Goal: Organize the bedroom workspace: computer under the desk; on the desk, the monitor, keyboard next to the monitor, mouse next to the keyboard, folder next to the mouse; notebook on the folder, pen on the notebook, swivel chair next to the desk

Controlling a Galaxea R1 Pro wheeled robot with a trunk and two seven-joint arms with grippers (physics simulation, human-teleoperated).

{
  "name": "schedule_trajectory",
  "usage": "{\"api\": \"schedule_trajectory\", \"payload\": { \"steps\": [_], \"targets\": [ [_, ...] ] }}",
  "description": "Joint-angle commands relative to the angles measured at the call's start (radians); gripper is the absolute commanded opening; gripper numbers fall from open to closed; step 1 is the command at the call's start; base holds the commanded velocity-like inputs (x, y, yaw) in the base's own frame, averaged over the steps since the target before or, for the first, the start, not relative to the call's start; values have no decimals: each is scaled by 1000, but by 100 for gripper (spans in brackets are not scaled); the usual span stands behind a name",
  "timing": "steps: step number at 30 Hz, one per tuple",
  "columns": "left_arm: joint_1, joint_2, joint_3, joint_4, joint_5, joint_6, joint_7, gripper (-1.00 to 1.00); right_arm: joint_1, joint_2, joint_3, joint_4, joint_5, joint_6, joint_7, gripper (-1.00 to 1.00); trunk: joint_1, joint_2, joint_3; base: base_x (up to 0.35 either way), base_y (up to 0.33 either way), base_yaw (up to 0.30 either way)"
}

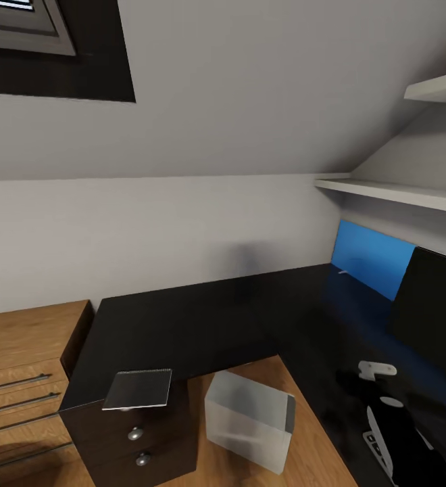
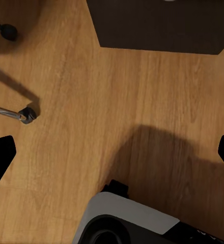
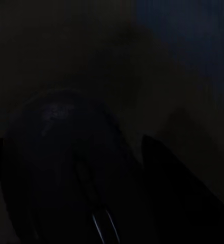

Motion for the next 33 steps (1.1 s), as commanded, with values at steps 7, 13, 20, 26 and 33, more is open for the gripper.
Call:
{"api": "schedule_trajectory", "payload": {
  "steps": [7, 13, 20, 26, 33],
  "targets": [
    [0, -9, -20, -2, 10, -5, 7, 100, -4, 2, 16, 92, 72, -96, -153, -100, 0, -1, -1, 0, 0, 0],
    [0, -13, -26, -2, 10, -5, 7, 100, -6, 2, 91, 137, 91, -162, -285, -100, 0, -1, -1, 0, 0, 0],
    [0, -14, -28, -2, 10, -4, 7, 100, -7, 2, 124, 152, 92, -177, -320, -100, 15, -29, -14, 0, 0, 0],
    [0, -14, -28, -2, 11, -4, 7, 100, -8, 1, 126, 174, 92, -175, -323, -100, 38, -71, -32, 0, 0, 0],
    [0, -13, -28, 4, 12, -4, 7, 100, -9, 0, 125, 194, 92, -173, -324, -100, 42, -78, -36, 0, 0, 0]
  ]
}}
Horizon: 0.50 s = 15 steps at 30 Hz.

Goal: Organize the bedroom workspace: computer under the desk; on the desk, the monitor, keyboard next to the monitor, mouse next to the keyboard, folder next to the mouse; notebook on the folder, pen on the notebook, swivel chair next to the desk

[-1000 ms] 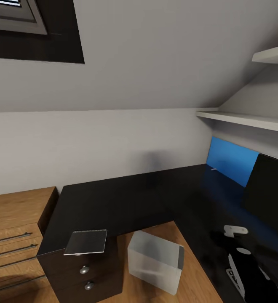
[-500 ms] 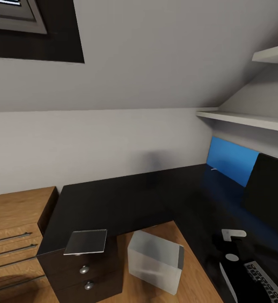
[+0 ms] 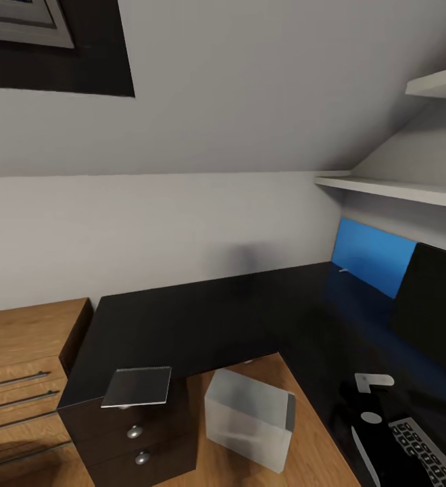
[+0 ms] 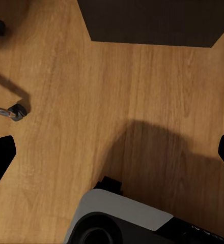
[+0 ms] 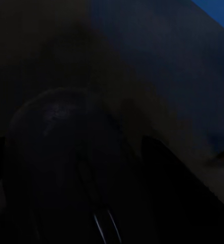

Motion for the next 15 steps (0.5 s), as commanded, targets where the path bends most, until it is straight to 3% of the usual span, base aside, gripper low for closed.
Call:
{"api": "schedule_trajectory", "payload": {
  "steps": [1, 6, 15],
  "targets": [
    [0, 2, -7, 5, 10, -4, 7, 100, 0, 0, 0, -1, 9, 8, -3, -100, 0, -1, -1, -54, 0, 0],
    [0, 2, -10, 19, 9, -4, 7, 100, -1, 0, 0, 0, 9, 8, -4, -100, 0, -1, -1, -173, -42, 0],
    [0, 2, -9, 21, 9, -4, 7, 100, -1, 0, 0, 0, 9, 8, -4, -100, 0, -1, -1, -28, -10, 0]
  ]
}}
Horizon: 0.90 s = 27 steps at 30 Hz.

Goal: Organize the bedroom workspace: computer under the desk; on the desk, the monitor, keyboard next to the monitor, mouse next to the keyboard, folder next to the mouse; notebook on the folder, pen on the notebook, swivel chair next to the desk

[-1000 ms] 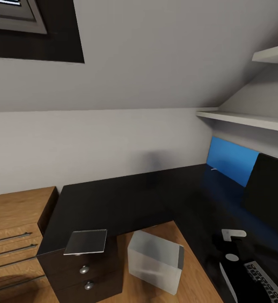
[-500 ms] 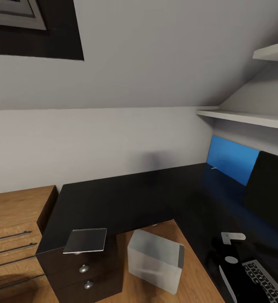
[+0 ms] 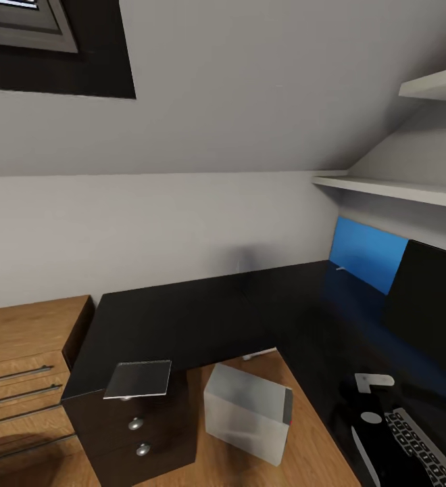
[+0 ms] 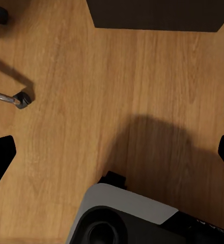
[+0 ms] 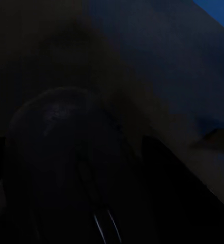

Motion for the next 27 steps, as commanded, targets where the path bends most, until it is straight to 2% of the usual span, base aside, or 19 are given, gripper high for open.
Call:
{"api": "schedule_trajectory", "payload": {
  "steps": [1, 13, 18, 27],
  "targets": [
    [0, 1, -6, -2, 10, -4, 7, 100, 0, 0, 0, -2, 9, 8, -3, -100, 0, -1, -1, -67, -62, 0],
    [0, 1, -4, -2, 13, -4, 8, 100, 0, 0, 0, -2, 9, 8, -4, -100, 0, -1, -1, -66, -57, 0],
    [0, 1, -3, -2, 13, -5, 8, 100, 0, 0, 0, -2, 9, 8, -3, -100, 0, -1, -1, 168, -1, 0],
    [0, 1, -3, -2, 12, -5, 8, 100, 0, 0, 0, -2, 9, 8, -4, -100, 0, -1, -1, 36, 0, 0]
  ]
}}
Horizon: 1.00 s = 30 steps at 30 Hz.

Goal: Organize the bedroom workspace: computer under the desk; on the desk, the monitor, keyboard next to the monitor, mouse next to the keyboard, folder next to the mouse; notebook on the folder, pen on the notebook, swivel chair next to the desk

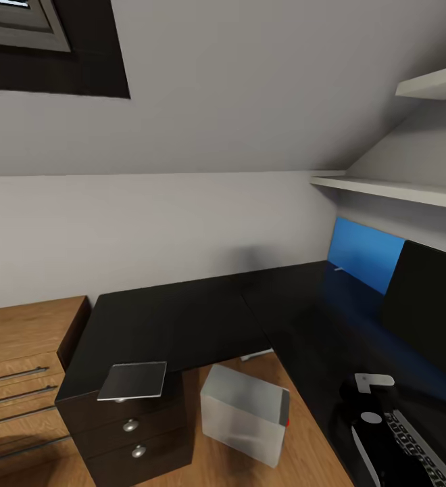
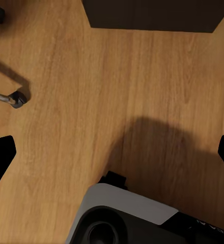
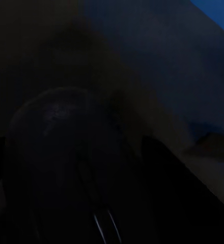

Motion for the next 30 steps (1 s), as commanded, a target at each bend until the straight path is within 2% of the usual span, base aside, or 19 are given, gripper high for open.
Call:
{"api": "schedule_trajectory", "payload": {
  "steps": [1, 14, 22, 28, 29, 30],
  "targets": [
    [0, 2, -7, -2, 10, -4, 7, 100, 0, 0, 0, -2, 9, 8, -3, -100, 0, -1, -1, 113, 0, 0],
    [0, 2, -5, -2, 16, -2, 10, 100, 0, 0, 0, -2, 9, 8, -3, -100, 0, -1, -1, 24, 0, 0],
    [0, 2, -4, -2, 16, -2, 10, 100, 0, 0, 0, -2, 9, 8, -2, -100, 31, -57, -26, 0, 0, 0],
    [0, 2, -4, -2, 16, -2, 10, 100, 0, 0, 0, -2, 9, 11, -2, -100, 31, -57, -26, 0, 0, 0],
    [0, 2, -4, -2, 16, -2, 10, 100, 0, 0, 0, -2, 9, 11, -2, 100, 31, -57, -26, 0, 0, 0],
    [0, 2, -4, -2, 16, -2, 10, 100, 0, 0, 0, -2, 9, 11, -3, 100, 31, -57, -26, 0, 0, 0]
  ]
}}
